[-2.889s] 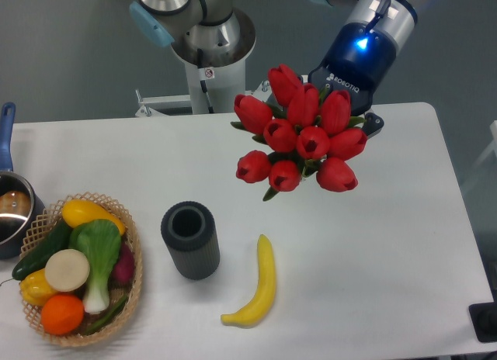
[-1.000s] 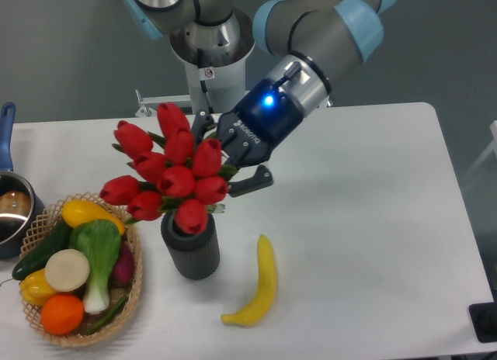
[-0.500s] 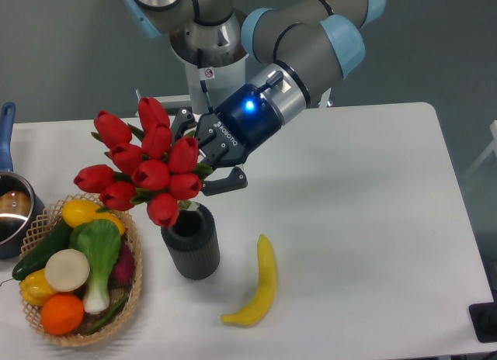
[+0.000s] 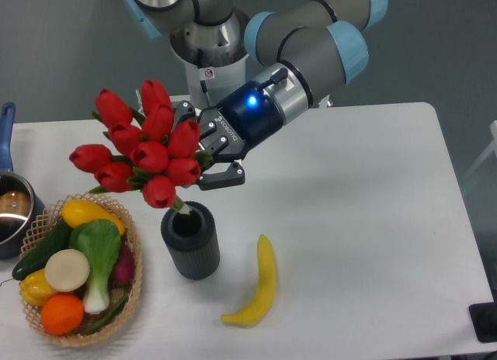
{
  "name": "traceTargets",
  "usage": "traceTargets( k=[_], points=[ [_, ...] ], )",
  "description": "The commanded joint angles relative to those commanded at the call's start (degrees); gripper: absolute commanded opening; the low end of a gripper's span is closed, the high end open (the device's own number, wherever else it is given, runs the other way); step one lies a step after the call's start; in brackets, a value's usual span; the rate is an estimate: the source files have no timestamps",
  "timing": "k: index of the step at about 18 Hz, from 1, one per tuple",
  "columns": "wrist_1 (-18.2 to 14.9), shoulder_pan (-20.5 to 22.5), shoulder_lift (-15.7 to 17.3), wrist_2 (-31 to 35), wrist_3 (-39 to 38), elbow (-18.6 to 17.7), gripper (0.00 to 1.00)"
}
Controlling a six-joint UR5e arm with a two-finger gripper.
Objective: Insert the flowers into the vase
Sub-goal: 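Position the tulip stems above the vase opening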
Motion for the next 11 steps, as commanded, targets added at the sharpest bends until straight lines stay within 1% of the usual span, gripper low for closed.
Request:
traceTargets(
  k=[3,8,9,11],
  points=[
    [0.00,0.26,-1.23,0.00,1.05,0.09,0.32],
    [0.00,0.53,-1.58,-0.09,2.29,-0.26,0.32],
    [0.00,0.62,-1.67,-0.09,2.55,-0.53,0.32],
    [0.00,1.14,-1.58,-0.17,3.86,-2.63,0.32]
  ],
)
